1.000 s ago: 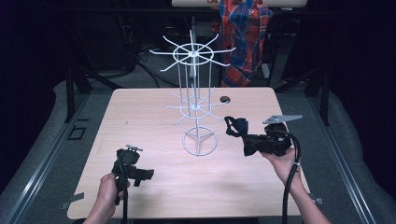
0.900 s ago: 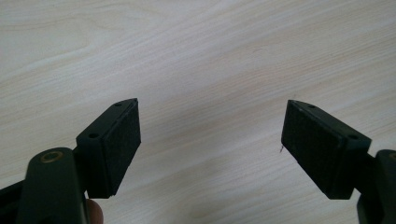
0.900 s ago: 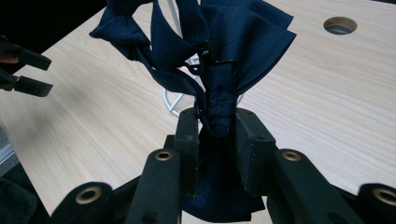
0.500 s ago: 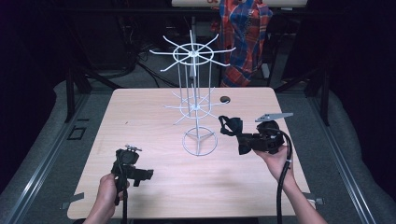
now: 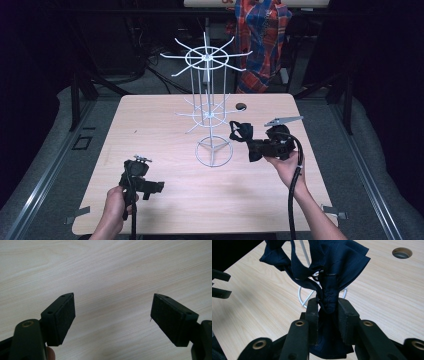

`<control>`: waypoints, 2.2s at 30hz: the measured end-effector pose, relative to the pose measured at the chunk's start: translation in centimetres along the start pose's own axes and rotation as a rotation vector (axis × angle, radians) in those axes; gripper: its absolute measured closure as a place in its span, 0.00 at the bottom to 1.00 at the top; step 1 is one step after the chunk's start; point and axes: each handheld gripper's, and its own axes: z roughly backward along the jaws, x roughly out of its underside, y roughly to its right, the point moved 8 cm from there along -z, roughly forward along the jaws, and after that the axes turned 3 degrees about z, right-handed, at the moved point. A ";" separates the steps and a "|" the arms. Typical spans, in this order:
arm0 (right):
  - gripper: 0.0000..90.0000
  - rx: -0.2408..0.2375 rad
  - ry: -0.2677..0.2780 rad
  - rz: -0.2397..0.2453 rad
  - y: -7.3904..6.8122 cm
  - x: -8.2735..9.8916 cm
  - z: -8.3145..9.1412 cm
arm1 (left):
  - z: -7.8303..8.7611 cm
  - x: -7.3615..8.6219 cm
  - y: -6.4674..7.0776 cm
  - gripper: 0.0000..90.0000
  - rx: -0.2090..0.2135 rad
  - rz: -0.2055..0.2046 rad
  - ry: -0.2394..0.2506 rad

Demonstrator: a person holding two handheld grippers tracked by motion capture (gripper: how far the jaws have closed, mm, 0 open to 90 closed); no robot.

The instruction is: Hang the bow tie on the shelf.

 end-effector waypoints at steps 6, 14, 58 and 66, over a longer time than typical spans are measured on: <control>0.80 0.002 -0.010 -0.001 0.0 -0.2 -0.5 | 0.0 0.0 0.0 0.22 -0.003 0.003 -0.001; 0.80 0.001 -0.024 0.003 0.2 -0.4 -1.1 | -0.1 0.0 0.0 0.22 0.001 -0.004 -0.005; 0.78 -0.027 -0.025 0.002 -0.1 -0.5 -6.0 | -0.2 0.0 0.0 0.22 -0.002 -0.006 -0.008; 0.75 -0.042 -0.036 0.000 -0.1 -0.3 -6.4 | -0.2 0.1 0.0 0.22 -0.001 -0.004 -0.009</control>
